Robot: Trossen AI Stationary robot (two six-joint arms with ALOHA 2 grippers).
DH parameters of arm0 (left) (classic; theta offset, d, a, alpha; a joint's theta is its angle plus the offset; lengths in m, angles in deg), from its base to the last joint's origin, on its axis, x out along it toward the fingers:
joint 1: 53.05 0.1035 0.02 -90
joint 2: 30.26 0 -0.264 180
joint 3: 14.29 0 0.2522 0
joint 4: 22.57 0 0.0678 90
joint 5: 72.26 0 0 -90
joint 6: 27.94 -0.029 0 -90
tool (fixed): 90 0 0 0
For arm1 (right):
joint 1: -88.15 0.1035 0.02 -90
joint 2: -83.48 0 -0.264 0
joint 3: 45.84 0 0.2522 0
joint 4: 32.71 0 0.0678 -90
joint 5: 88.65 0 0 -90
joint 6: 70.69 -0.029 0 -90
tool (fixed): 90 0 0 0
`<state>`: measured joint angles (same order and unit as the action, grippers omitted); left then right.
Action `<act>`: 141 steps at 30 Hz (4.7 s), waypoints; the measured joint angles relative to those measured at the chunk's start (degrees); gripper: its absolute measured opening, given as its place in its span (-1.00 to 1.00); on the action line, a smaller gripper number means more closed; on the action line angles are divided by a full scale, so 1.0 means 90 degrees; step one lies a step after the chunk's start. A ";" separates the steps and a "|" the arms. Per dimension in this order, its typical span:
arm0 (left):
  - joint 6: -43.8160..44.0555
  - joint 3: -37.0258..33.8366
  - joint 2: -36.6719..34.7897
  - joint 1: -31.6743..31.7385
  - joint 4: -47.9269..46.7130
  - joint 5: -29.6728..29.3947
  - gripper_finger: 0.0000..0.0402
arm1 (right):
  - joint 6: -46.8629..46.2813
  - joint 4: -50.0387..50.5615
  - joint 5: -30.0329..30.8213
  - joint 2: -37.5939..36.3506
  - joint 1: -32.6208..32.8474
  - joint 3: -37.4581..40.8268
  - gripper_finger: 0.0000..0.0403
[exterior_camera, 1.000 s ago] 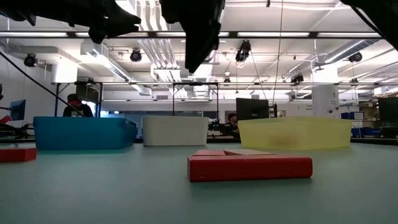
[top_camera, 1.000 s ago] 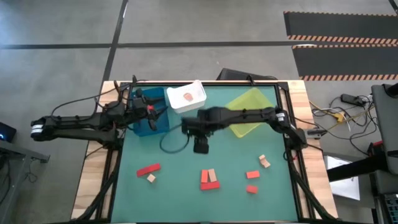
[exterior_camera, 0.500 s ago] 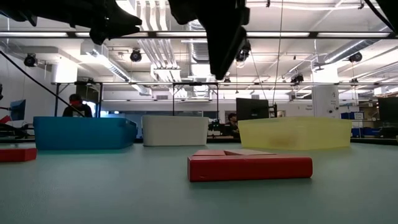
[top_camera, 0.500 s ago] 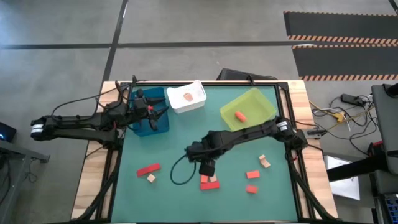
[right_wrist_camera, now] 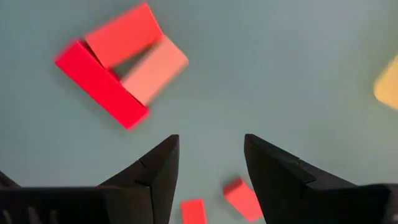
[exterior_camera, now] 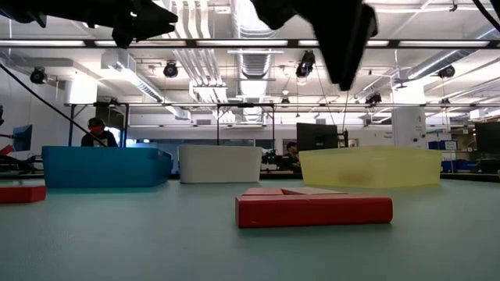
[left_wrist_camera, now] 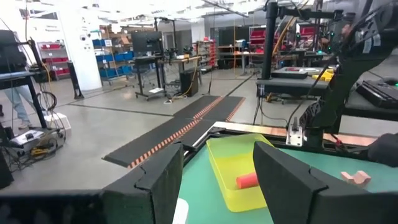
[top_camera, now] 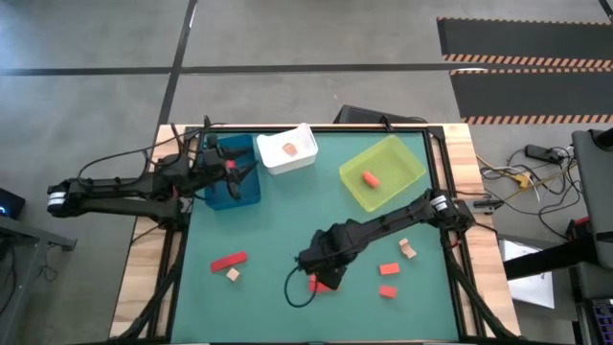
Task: Sort & place blocks by color
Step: Put the orange block into the yellow bin
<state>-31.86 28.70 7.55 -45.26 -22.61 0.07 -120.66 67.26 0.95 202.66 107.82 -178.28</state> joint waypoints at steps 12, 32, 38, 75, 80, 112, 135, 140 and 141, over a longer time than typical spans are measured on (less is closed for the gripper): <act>-0.0277 -0.0017 -0.0064 0.0000 0.0186 -0.0001 -0.10 | 0.1341 0.0346 0.0064 -0.0058 0.0496 0.0560 -0.15; -0.0280 -0.0032 -0.0053 -0.0002 0.0255 -0.0007 -0.10 | 0.1479 -0.2197 0.0055 -0.2934 0.1228 0.4995 -0.32; -0.0280 -0.0036 -0.0041 -0.0001 0.0260 -0.0007 -0.10 | 0.1670 -0.2716 0.0050 -0.3123 0.1447 0.5705 -0.17; -0.0282 -0.0061 -0.0041 0.0000 0.0252 -0.0010 -0.10 | 0.2233 -0.4366 -0.0140 -0.3017 0.1480 0.6958 0.07; -0.0282 -0.0061 -0.0041 -0.0002 0.0252 -0.0011 -0.10 | 0.2232 -0.4497 -0.0127 -0.3016 0.1480 0.7052 0.06; -0.0280 -0.0068 -0.0041 -0.0002 0.0215 -0.0010 -0.10 | 0.1499 -0.4278 -0.0142 -0.3014 0.1434 0.6793 -0.41; -0.0277 -0.0068 -0.0040 -0.0001 0.0196 -0.0010 -0.10 | 0.0317 -0.3197 0.0679 -0.3014 0.0054 0.4552 -0.38; -0.0277 -0.0068 -0.0038 0.0000 0.0188 -0.0007 -0.10 | 0.0204 -0.2859 0.0683 -0.3014 -0.0590 0.4051 -0.40; -0.0277 -0.0068 -0.0039 -0.0001 0.0186 -0.0009 -0.10 | 0.0119 -0.2759 0.0671 -0.3014 -0.0730 0.3949 -0.40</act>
<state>-34.35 28.09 7.20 -45.26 -20.93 -0.02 -119.59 42.43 6.99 175.53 101.24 -142.74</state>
